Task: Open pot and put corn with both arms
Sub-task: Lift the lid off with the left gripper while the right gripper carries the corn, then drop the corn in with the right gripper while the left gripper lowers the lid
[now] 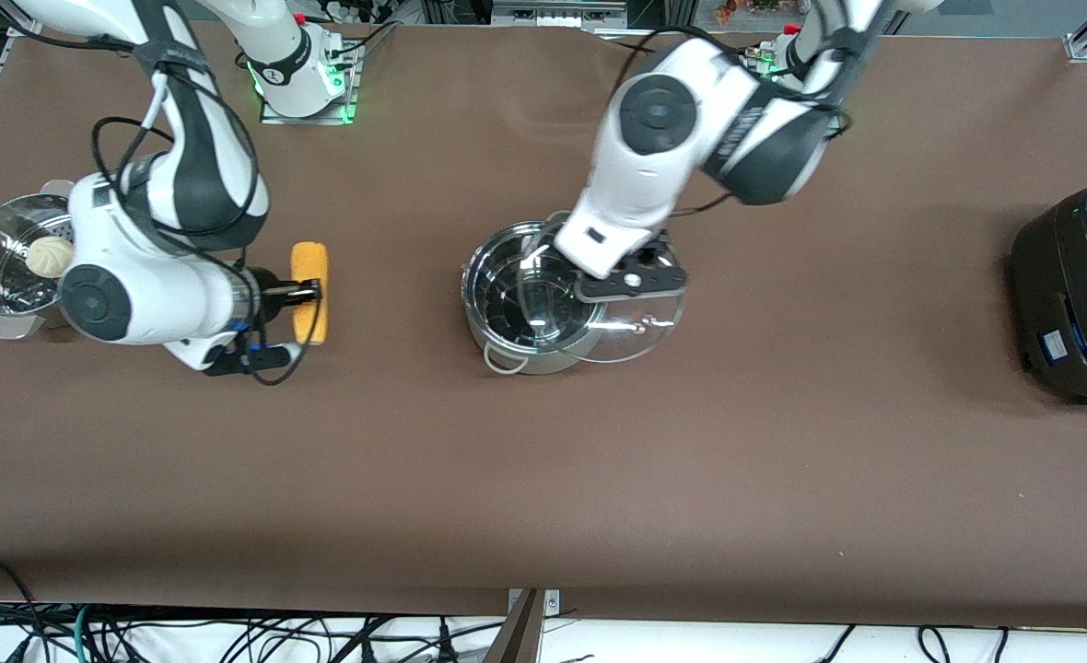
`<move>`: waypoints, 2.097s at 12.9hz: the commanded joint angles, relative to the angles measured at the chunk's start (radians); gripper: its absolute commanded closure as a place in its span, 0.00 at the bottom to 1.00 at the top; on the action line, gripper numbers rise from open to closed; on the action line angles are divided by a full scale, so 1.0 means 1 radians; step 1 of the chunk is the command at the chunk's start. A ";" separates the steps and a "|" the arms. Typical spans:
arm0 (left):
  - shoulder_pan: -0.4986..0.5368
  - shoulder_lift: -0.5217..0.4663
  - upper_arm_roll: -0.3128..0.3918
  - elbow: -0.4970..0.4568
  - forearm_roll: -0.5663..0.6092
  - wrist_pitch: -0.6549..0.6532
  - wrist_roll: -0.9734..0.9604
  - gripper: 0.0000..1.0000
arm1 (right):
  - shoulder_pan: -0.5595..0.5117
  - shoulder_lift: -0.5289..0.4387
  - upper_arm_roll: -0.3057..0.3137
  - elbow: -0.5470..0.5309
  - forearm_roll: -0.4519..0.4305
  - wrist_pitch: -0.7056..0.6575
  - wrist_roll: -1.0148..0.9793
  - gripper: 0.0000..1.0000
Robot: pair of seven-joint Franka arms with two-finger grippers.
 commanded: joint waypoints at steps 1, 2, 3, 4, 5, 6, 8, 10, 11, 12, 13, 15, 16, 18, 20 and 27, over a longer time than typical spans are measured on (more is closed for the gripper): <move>0.147 -0.192 0.017 -0.293 -0.038 0.070 0.280 1.00 | 0.117 0.036 -0.003 0.022 0.096 0.005 0.067 0.94; 0.210 -0.220 0.024 -0.368 -0.040 0.117 0.407 1.00 | 0.166 0.047 -0.003 0.022 0.137 0.038 0.090 0.94; 0.264 -0.233 0.052 -0.429 -0.040 0.160 0.533 1.00 | 0.207 0.051 -0.004 0.022 0.162 0.078 0.133 0.94; 0.287 -0.237 0.093 -0.485 -0.040 0.209 0.636 1.00 | 0.238 0.060 -0.003 0.025 0.171 0.129 0.194 0.94; 0.303 -0.237 0.140 -0.541 -0.040 0.257 0.720 1.00 | 0.276 0.068 -0.003 0.030 0.173 0.186 0.236 0.94; 0.314 -0.234 0.168 -0.598 -0.040 0.311 0.770 1.00 | 0.321 0.088 -0.003 0.033 0.173 0.241 0.262 0.94; 0.335 -0.205 0.195 -0.718 -0.038 0.464 0.815 1.00 | 0.388 0.149 -0.003 0.053 0.196 0.368 0.297 0.94; 0.338 -0.150 0.195 -0.819 -0.038 0.634 0.818 1.00 | 0.425 0.226 -0.003 0.086 0.231 0.448 0.319 0.93; 0.338 -0.121 0.195 -0.838 -0.038 0.676 0.818 1.00 | 0.436 0.260 -0.003 0.093 0.231 0.474 0.318 0.92; 0.338 -0.089 0.195 -0.840 -0.040 0.684 0.819 1.00 | 0.438 0.292 -0.001 0.099 0.233 0.511 0.315 0.92; 0.338 -0.073 0.195 -0.838 -0.040 0.685 0.819 1.00 | 0.438 0.315 0.017 0.114 0.245 0.545 0.315 0.92; 0.338 -0.073 0.195 -0.838 -0.040 0.685 0.818 1.00 | 0.438 0.332 0.031 0.120 0.251 0.576 0.316 0.77; 0.337 -0.078 0.196 -0.838 -0.038 0.676 0.819 0.80 | 0.438 0.329 0.031 0.122 0.249 0.579 0.316 0.01; 0.337 -0.163 0.211 -0.821 -0.037 0.606 0.816 0.00 | 0.429 0.314 0.029 0.125 0.251 0.567 0.310 0.00; 0.337 -0.213 0.219 -0.670 -0.035 0.348 0.810 0.03 | 0.426 0.268 0.020 0.123 0.242 0.545 0.311 0.00; 0.341 -0.243 0.229 -0.050 0.053 -0.376 0.752 0.11 | 0.427 -0.001 -0.268 0.123 -0.077 0.177 0.293 0.00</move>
